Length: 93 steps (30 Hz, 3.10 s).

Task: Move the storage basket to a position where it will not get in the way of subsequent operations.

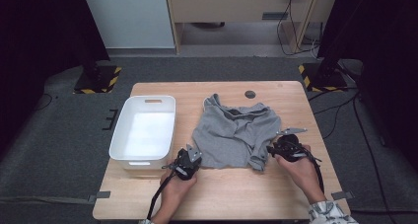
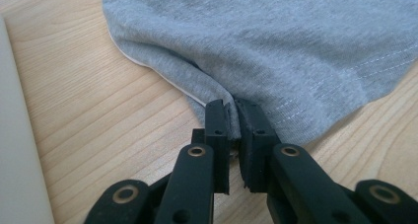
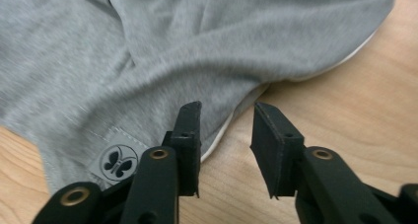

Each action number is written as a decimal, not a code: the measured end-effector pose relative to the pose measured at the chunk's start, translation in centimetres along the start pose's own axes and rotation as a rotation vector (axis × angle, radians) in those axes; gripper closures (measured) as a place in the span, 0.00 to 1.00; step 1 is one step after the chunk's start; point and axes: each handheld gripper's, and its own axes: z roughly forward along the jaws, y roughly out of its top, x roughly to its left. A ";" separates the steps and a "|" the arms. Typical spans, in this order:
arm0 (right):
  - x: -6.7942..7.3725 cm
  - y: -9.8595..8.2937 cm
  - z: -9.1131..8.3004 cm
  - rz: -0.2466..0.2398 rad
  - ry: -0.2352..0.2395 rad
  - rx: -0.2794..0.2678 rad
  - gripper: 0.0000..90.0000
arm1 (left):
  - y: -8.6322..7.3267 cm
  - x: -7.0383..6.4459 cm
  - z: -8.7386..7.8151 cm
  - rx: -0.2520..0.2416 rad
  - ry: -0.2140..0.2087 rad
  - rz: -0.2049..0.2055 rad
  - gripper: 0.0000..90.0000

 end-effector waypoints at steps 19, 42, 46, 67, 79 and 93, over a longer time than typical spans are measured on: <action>1.4 -0.2 2.9 0.055 0.058 0.048 0.66 | 0.0 0.1 0.0 -0.002 -0.004 -0.005 0.93; -2.6 -2.3 -1.0 0.034 0.012 0.068 0.97 | 0.2 0.3 -0.7 -0.021 0.005 -0.016 0.94; -3.6 -2.7 -1.8 0.047 0.009 0.064 0.97 | 0.3 0.4 -1.0 -0.023 0.004 -0.022 0.94; -11.1 -5.3 -5.7 0.055 -0.192 0.176 0.98 | -0.5 0.6 -4.8 0.016 0.024 0.044 0.95; -10.6 -5.7 -6.1 0.033 -0.171 0.210 0.98 | -2.2 0.1 -5.5 0.074 -0.038 0.053 0.95; -9.6 -6.4 -6.1 0.034 -0.142 0.190 0.97 | -3.5 0.4 -6.6 0.078 -0.047 0.046 0.94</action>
